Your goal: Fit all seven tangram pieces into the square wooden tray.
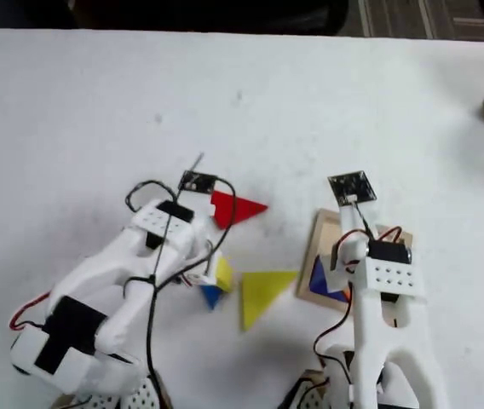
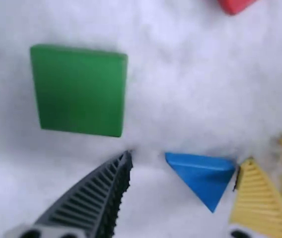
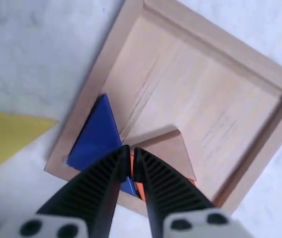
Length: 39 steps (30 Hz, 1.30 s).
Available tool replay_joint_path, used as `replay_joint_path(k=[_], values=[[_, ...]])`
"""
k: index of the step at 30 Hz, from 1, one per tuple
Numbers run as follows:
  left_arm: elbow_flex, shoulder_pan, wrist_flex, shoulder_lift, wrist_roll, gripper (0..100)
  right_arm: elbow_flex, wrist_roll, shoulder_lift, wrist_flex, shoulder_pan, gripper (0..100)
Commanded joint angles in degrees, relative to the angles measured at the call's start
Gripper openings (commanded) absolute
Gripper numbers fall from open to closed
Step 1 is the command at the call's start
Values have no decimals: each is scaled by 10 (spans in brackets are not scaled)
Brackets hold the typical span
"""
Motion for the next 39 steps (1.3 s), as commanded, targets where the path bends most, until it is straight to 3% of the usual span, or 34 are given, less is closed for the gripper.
replay_joint_path(k=[1,5,7,15,19,25,32,39], values=[[1,5,9,0,-9,286,-4,2,-15,-7,-2,19],[1,39,0,0,-46,99,-4,2,-15,-7,-2,19],[2,49,1,0,-79,120,-4,2,-15,-7,-2,19],[-4,54,-4,-4,-91,135,-4,2,-15,-7,-2,19],[-51,51,-4,-4,-163,134,-4,2,-15,-7,-2,19],[-118,50,-4,-4,-177,136,-4,2,-15,-7,2,19],[-183,53,-4,-4,-301,136,-4,2,-17,-7,3,18],[-204,35,12,-6,-285,145,-4,2,-15,-7,3,18]])
